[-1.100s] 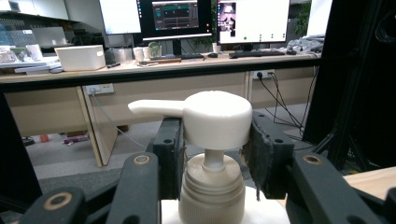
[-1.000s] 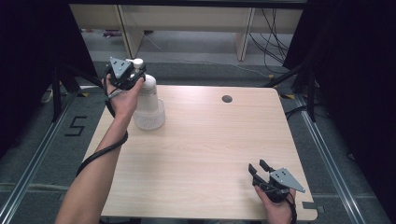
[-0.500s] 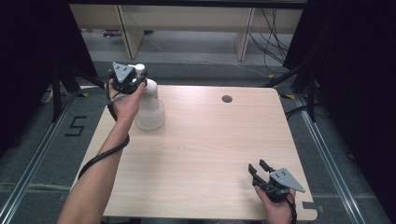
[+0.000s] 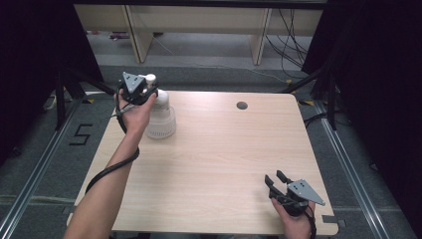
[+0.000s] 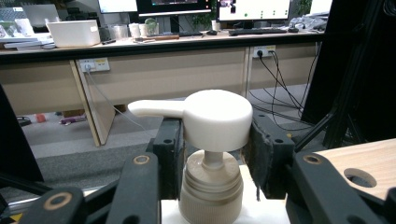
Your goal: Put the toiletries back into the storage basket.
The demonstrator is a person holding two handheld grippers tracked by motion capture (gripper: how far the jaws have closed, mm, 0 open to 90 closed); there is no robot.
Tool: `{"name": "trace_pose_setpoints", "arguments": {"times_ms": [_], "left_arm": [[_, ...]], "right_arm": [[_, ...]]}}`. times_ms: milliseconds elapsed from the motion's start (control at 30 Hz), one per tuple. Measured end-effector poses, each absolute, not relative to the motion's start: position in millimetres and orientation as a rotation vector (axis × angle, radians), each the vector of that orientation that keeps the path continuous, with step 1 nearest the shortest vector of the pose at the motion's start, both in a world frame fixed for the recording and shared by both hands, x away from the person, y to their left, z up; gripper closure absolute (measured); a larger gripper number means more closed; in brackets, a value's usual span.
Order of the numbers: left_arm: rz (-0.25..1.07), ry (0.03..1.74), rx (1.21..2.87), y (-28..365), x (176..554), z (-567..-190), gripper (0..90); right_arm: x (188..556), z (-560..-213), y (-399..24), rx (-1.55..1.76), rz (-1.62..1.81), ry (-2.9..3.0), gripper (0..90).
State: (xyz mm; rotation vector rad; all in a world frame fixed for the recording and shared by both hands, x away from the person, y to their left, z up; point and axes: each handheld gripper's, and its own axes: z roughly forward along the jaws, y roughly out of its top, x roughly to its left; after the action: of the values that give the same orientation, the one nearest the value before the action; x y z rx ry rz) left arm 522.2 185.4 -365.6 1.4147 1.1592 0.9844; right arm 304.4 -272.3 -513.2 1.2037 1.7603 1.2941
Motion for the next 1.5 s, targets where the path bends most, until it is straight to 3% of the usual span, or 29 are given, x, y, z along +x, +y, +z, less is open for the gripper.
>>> {"name": "trace_pose_setpoints", "arguments": {"times_ms": [1133, 1500], "left_arm": [[0.987, 1.178, 1.394, 192.7, 519.7, -373.0, 58.0], [0.954, 1.19, 1.384, 192.4, 520.2, -372.3, 45.9]], "right_arm": [[304.3, -513.4, -271.1, 1.227, 1.306, 1.764, 50.0], [304.3, -513.4, -271.0, 1.227, 1.312, 1.764, 49.7]]}}
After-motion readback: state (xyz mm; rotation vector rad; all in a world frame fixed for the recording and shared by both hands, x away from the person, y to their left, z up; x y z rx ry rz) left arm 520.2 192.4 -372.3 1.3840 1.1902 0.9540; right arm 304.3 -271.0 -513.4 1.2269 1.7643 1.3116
